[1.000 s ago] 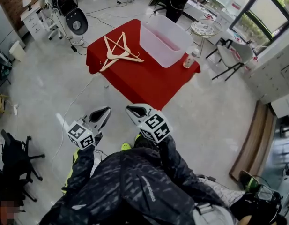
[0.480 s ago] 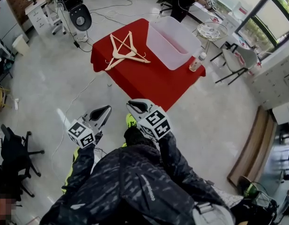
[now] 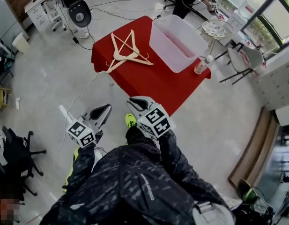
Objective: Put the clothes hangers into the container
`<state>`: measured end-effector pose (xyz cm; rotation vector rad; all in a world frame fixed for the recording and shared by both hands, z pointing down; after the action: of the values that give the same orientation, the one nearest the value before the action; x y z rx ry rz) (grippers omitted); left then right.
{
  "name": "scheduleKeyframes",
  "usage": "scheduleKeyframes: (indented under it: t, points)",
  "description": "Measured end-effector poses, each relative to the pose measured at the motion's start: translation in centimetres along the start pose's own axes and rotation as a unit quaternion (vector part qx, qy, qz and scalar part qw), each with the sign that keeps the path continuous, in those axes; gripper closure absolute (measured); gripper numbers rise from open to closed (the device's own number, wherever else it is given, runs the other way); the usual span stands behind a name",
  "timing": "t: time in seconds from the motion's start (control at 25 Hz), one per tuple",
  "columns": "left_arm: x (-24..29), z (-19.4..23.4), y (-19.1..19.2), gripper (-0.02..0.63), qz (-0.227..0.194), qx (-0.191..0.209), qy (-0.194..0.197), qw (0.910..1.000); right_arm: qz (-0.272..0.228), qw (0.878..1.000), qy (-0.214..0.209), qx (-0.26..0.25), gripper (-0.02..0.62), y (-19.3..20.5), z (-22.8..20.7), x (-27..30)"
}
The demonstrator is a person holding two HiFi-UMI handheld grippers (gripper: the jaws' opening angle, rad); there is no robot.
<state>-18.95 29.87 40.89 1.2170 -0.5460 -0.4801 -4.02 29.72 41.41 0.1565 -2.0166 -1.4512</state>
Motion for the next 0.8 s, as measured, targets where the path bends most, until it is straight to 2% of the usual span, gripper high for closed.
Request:
scheduleKeyframes:
  t: [0.56,0.8]
  points:
    - [10.6,7.2,-1.5,0.594,0.025,-0.023,-0.009,0.9994,0.033,0.999,-0.013,0.020,0.518,-1.8,-12.7,4.4]
    - [16.1,9.7,-2.1,0.594,0.039,-0.015,-0.002,0.9991,0.055,0.998,-0.019,0.019,0.506,-2.2,-18.5,5.8]
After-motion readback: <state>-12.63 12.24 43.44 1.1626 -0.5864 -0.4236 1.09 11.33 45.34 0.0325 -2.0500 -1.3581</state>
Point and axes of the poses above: the fingertips, and each gripper's own axes: x forward along the fingers, z to its left, y out of its underside, the point moved 5 cm from there along -x, backward along the fingers, and after that the axes turned 13 degrees about -y, right-handed, at the moved point
